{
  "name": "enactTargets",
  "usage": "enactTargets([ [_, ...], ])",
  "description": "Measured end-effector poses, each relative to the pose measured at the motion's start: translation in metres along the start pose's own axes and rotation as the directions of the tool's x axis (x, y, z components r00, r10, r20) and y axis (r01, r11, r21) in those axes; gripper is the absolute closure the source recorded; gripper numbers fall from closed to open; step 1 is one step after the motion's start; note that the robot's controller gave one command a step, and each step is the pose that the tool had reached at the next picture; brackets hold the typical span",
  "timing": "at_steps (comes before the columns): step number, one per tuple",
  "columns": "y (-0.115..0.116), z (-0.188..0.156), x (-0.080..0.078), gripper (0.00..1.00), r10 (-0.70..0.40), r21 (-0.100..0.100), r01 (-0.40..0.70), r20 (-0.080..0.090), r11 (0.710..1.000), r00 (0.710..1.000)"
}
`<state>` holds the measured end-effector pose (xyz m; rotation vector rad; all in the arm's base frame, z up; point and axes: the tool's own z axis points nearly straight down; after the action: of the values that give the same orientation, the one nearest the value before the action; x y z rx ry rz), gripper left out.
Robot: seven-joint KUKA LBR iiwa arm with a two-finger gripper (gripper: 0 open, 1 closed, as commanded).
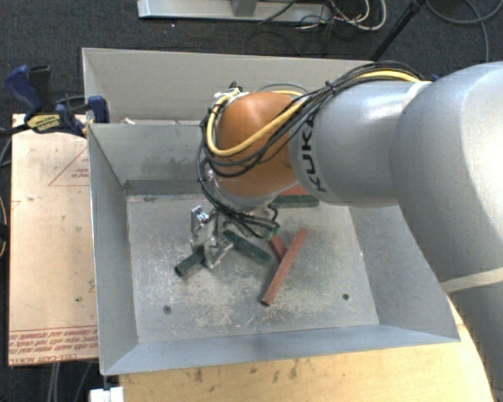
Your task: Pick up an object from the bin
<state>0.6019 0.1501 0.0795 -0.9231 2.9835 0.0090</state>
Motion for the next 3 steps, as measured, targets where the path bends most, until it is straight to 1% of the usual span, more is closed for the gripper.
enactTargets([
  [2, 0.0001, -0.0012, -0.0002, 1.00, 0.000, 0.000, 0.000, -0.001, 1.000, 1.000],
  [3, 0.0004, -0.0048, 0.0015, 1.00, 0.000, -0.001, 0.000, -0.010, 1.000, 1.000],
])
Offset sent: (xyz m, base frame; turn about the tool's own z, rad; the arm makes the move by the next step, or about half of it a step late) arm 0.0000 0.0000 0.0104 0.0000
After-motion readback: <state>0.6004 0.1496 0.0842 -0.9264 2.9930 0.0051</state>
